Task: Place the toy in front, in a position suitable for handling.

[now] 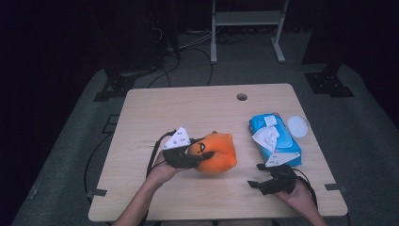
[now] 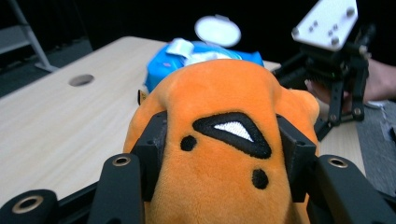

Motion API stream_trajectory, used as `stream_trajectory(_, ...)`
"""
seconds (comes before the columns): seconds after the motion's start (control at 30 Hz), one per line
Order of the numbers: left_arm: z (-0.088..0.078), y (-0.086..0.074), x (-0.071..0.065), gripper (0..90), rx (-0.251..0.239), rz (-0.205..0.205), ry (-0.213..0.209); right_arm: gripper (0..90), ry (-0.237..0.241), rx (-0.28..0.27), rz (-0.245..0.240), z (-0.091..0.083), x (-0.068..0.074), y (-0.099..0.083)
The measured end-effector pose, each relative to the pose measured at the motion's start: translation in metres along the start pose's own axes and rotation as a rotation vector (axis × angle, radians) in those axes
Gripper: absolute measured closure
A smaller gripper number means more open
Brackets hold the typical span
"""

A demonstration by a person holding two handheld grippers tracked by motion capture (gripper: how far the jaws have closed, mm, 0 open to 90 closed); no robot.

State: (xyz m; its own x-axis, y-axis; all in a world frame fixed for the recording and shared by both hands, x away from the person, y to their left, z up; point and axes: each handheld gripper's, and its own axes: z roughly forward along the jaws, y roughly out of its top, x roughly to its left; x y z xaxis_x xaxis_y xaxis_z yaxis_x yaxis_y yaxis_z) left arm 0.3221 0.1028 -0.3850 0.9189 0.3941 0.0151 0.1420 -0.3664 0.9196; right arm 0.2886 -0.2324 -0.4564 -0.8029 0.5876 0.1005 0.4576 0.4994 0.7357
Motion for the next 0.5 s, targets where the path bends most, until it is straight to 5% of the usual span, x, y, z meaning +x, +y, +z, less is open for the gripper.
stream_trajectory(0.5, 0.032, -0.038, -0.009, 45.3, 0.073, -0.033, -0.008, 22.8, -0.010, 0.005, 0.022, -0.004, -0.007, -0.003)
